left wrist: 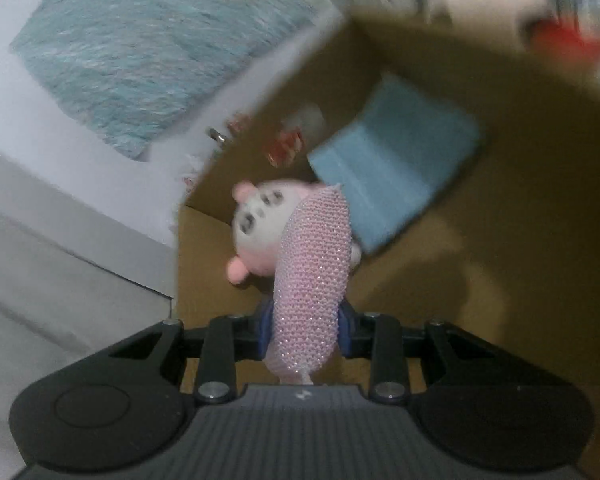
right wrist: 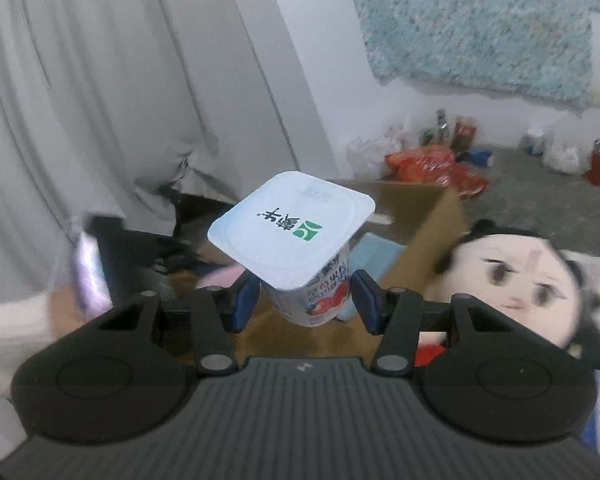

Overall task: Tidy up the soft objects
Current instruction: 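Lower the pink pad into the box and open the left gripper while the right gripper carries the yogurt cup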

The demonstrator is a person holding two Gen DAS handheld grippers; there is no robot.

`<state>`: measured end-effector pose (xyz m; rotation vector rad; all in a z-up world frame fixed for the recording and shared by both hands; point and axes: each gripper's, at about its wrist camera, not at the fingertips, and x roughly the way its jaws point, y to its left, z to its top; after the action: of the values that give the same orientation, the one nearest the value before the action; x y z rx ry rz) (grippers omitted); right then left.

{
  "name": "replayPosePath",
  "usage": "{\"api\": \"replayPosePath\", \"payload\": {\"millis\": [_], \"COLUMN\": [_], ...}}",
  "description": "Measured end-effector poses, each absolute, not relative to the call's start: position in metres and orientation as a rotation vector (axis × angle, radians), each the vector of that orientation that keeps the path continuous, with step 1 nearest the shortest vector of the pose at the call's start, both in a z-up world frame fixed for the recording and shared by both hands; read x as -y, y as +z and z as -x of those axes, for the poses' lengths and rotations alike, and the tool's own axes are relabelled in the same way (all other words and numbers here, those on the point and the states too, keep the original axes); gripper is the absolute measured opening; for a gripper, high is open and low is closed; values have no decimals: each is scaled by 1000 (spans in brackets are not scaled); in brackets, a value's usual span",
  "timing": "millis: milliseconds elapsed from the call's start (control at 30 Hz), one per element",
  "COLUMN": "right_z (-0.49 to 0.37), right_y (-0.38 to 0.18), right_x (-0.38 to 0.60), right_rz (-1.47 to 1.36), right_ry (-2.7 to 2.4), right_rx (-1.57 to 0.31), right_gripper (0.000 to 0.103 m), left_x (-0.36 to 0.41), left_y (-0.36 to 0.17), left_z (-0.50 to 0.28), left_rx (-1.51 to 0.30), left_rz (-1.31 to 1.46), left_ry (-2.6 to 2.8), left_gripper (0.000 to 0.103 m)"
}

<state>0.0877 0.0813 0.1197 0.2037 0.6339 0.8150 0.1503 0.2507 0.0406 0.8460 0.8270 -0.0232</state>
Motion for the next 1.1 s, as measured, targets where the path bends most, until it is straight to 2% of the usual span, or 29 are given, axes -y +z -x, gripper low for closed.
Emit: {"api": "replayPosePath", "payload": {"millis": [67, 133, 200, 267, 333, 400, 433, 533, 667, 733, 900, 933, 967, 1000, 1100], "right_z": [-104, -114, -126, -135, -144, -147, -147, -152, -151, -149, -149, -150, -150, -150, -151], "right_y": [115, 111, 108, 108, 107, 109, 110, 113, 111, 108, 107, 109, 111, 113, 122], "right_x": [-105, -125, -144, -163, -173, -182, -183, -185, -184, -185, -191, -192, -192, -193, -196], "right_rz": [-200, -179, -143, -116, -105, -74, -60, -59, -57, -42, -24, -27, -31, -37, -37], "right_ry": [821, 813, 811, 823, 835, 841, 841, 843, 848, 852, 859, 862, 867, 879, 908], "right_rx": [-669, -690, -708, -724, -733, -732, -729, -729, -740, -749, -748, -740, -736, -728, -708], "right_gripper": [50, 50, 50, 50, 50, 50, 50, 50, 50, 50, 49, 47, 36, 31, 30], "left_x": [-256, -261, -266, -267, -273, -286, -294, -317, -322, -318, -330, -333, -338, -339, -331], "left_y": [13, -7, -17, -15, -2, 17, 24, 41, 28, 14, 5, 8, 10, 14, 12], "left_z": [-171, -187, -191, -185, -178, -174, -172, -184, -211, -225, -233, -232, -232, -229, -220], "left_rx": [-881, -934, -980, -1000, -989, -995, -997, -1004, -1036, -1094, -1177, -1193, -1211, -1215, -1219], "left_rz": [-923, -958, -968, -949, -908, -790, -720, -505, -452, -423, -183, -147, -115, -87, -137], "left_ry": [-16, -31, -75, -119, -157, -205, -208, -212, -246, -284, -234, -185, -109, -53, 86], "left_gripper": [35, 47, 75, 85, 86, 95, 97, 98, 99, 84, 78, 79, 80, 81, 85]}}
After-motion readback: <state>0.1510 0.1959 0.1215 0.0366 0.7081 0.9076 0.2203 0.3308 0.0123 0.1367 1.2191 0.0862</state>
